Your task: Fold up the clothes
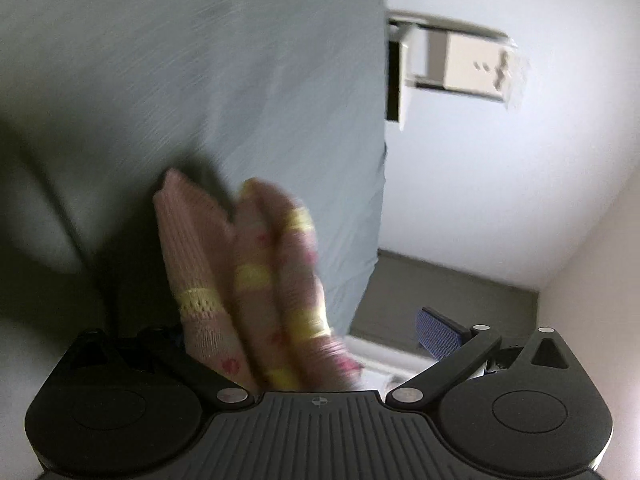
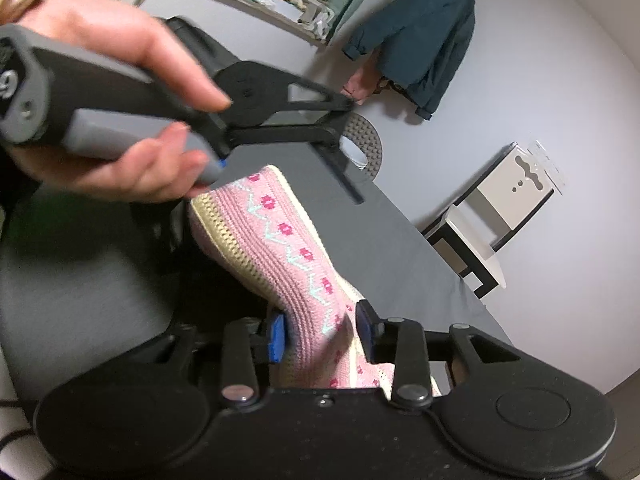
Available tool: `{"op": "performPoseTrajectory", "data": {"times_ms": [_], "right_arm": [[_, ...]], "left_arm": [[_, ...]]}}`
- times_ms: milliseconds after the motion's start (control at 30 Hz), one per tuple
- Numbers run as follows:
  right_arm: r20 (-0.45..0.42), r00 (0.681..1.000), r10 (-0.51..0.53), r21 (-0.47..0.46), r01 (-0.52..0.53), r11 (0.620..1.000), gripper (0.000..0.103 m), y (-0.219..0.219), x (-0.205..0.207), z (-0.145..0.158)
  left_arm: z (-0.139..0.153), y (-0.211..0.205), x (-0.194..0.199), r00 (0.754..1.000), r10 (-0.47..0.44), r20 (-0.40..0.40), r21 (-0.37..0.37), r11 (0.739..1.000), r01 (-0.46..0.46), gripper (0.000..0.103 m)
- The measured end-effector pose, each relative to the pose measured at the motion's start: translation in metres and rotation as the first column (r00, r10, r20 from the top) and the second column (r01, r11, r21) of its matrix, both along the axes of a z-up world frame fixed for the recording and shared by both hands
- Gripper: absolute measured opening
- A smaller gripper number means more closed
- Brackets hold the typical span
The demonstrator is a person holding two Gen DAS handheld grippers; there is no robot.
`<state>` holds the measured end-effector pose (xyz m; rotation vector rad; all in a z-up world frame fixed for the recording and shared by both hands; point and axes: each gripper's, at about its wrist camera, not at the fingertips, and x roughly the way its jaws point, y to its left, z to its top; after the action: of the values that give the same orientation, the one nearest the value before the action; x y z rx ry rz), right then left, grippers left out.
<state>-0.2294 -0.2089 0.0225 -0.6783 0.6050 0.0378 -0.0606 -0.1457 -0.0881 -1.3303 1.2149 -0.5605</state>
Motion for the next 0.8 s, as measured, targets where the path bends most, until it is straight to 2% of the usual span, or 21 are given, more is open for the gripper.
{"op": "performPoseTrajectory", "data": {"times_ms": [67, 133, 233, 300, 333, 367, 400, 433, 467, 533, 600, 633, 700, 767, 800], "right_arm": [[-0.011, 1.0, 0.022, -0.016, -0.022, 1.0, 0.037, 0.003, -0.003, -0.005], [-0.019, 0.999, 0.034, -0.023, -0.034, 0.999, 0.037, 0.006, -0.007, -0.009], [-0.038, 0.999, 0.035, -0.012, -0.036, 0.999, 0.043, 0.006, -0.009, -0.012], [-0.047, 0.998, 0.044, -0.005, -0.045, 0.999, 0.054, 0.004, -0.012, -0.011], [-0.052, 0.997, 0.052, 0.004, -0.052, 0.999, 0.056, 0.002, -0.015, -0.009], [-0.057, 0.997, 0.058, 0.018, -0.057, 0.998, 0.06, -0.001, -0.017, -0.007], [-0.061, 0.997, 0.057, 0.044, -0.054, 0.998, 0.065, -0.007, -0.02, -0.003], [-0.066, 0.996, 0.056, 0.069, -0.051, 0.996, 0.067, -0.012, -0.022, 0.001], [-0.067, 0.996, 0.05, 0.098, -0.043, 0.994, 0.073, -0.018, -0.025, 0.006], [-0.052, 0.999, -0.009, 0.18, 0.018, 0.984, 0.084, -0.037, -0.03, 0.02], [-0.057, 0.99, -0.131, 0.295, 0.142, 0.945, 0.092, -0.07, -0.027, 0.034], [-0.071, 0.978, -0.197, 0.352, 0.21, 0.912, 0.093, -0.087, -0.024, 0.04], [-0.135, 0.938, -0.319, 0.458, 0.345, 0.819, 0.093, -0.126, -0.015, 0.046], [-0.244, 0.901, -0.359, 0.538, 0.434, 0.723, 0.093, -0.164, -0.002, 0.04], [-0.3, 0.884, -0.358, 0.568, 0.467, 0.678, 0.093, -0.18, 0.004, 0.035]], "left_arm": [[0.015, -0.004, 0.011, 0.994, -0.102, 0.04, 0.118, 0.988, 0.097, 0.102], [0.025, -0.015, 0.02, 0.979, -0.198, 0.052, 0.212, 0.96, 0.183, 0.102], [0.034, -0.028, 0.029, 0.958, -0.278, 0.075, 0.248, 0.935, 0.253, 0.099], [0.041, -0.034, 0.033, 0.945, -0.308, 0.112, 0.268, 0.925, 0.27, 0.095], [0.044, -0.036, 0.035, 0.94, -0.318, 0.128, 0.277, 0.921, 0.274, 0.09], [0.047, -0.039, 0.037, 0.934, -0.327, 0.143, 0.287, 0.917, 0.278, 0.08], [0.049, -0.043, 0.041, 0.925, -0.35, 0.148, 0.318, 0.902, 0.29, 0.074], [0.051, -0.047, 0.045, 0.915, -0.373, 0.151, 0.351, 0.886, 0.303, 0.06], [0.054, -0.052, 0.051, 0.902, -0.405, 0.151, 0.387, 0.864, 0.323, 0.051], [0.058, -0.062, 0.062, 0.873, -0.462, 0.157, 0.44, 0.824, 0.357, 0.046], [0.062, -0.071, 0.068, 0.846, -0.503, 0.175, 0.479, 0.795, 0.373, 0.042], [0.065, -0.075, 0.07, 0.835, -0.517, 0.185, 0.502, 0.781, 0.373, 0.037], [0.071, -0.082, 0.073, 0.816, -0.542, 0.2, 0.547, 0.753, 0.366, 0.028], [0.078, -0.088, 0.075, 0.801, -0.561, 0.209, 0.592, 0.724, 0.353, 0.024], [0.081, -0.087, 0.071, 0.8, -0.562, 0.213, 0.599, 0.721, 0.348, 0.023]]}}
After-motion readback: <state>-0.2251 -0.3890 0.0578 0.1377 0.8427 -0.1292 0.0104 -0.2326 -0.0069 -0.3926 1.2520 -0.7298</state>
